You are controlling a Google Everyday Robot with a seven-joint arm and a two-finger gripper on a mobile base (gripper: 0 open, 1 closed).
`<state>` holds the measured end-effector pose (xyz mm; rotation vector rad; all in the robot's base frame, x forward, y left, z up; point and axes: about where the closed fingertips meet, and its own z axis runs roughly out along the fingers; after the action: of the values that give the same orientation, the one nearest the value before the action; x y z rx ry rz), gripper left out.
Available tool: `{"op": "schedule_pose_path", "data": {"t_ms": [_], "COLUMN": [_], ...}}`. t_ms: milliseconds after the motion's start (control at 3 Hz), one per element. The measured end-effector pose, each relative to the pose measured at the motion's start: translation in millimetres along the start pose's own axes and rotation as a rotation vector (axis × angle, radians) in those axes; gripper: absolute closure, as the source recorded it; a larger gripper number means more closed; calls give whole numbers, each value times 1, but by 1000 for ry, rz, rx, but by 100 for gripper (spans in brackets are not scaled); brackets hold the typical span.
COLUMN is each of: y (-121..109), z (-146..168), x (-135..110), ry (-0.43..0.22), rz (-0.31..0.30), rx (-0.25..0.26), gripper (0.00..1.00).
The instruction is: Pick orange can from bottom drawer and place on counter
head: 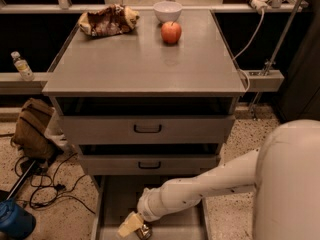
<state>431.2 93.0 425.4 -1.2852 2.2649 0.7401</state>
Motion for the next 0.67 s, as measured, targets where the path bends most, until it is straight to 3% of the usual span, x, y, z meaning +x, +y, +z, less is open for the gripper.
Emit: {"op": "schedule_pose_path", "data": {"t_ms": [333,667], "y": [1,-11], "z": [54,124], "x": [54,68], "ry": [52,22], "rz": [97,144], "rx": [9,33], "gripper": [0,0]}}
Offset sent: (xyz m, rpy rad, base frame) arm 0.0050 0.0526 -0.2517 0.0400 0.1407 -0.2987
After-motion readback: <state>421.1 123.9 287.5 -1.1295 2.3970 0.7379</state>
